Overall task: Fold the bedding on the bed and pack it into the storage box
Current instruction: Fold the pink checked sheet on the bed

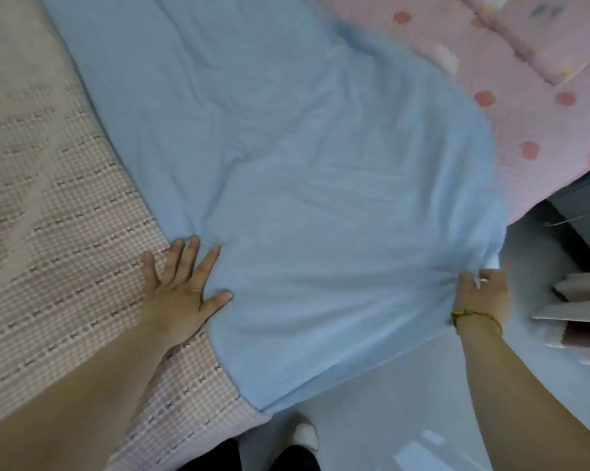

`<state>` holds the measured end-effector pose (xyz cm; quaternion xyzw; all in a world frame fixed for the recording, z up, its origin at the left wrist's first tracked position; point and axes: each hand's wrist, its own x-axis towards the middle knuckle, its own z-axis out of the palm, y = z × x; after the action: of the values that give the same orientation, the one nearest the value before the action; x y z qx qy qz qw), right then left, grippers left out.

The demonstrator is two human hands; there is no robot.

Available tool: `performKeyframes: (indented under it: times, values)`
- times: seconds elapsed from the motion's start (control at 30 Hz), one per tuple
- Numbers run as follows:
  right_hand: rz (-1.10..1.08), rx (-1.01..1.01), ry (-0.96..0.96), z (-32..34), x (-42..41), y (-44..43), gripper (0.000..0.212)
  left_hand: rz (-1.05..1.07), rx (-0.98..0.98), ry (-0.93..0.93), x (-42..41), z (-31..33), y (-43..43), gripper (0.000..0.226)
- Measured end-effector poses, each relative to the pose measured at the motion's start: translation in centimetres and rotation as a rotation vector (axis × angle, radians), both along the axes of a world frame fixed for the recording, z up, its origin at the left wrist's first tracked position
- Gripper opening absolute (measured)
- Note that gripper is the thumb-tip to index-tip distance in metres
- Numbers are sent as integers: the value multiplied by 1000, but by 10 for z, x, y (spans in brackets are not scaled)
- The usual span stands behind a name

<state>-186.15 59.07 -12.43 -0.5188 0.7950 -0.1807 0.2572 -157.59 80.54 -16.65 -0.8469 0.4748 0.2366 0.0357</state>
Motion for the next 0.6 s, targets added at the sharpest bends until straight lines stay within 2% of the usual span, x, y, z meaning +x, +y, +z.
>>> performKeyframes:
  times: [0.07,0.17,0.23,0.27,0.3,0.33,0.37,0.4,0.47,0.53,0.6]
  values:
    - [67,165,55,-12,-13,0,37,3,-81,-39,-1,5,-2,103]
    - [72,208,62,-24,-3,0,50,99,-107,-72,-17,13,4,109]
    - [123,-10,141,-20,7,12,52,212,-160,-49,-33,14,16,96]
    - [208,-171,86,-18,13,26,45,264,-218,-55,-42,13,27,89]
    - [328,-293,-56,-14,21,45,36,286,-278,-98,-51,11,43,82]
    - [427,-295,-223,-9,31,69,22,285,-302,-119,-60,10,57,75]
    - [549,-160,-358,-8,41,94,6,280,-302,-111,-68,9,74,67]
    - [686,52,-441,-8,53,119,14,274,-316,-115,-75,8,89,62]
    - [934,481,-448,-17,70,171,27,301,-343,-106,-89,6,120,57]
    - [942,603,-418,-27,80,204,24,320,-378,-100,-101,5,142,54]
    - [883,591,-432,-37,84,221,22,341,-416,-103,-109,3,157,52]
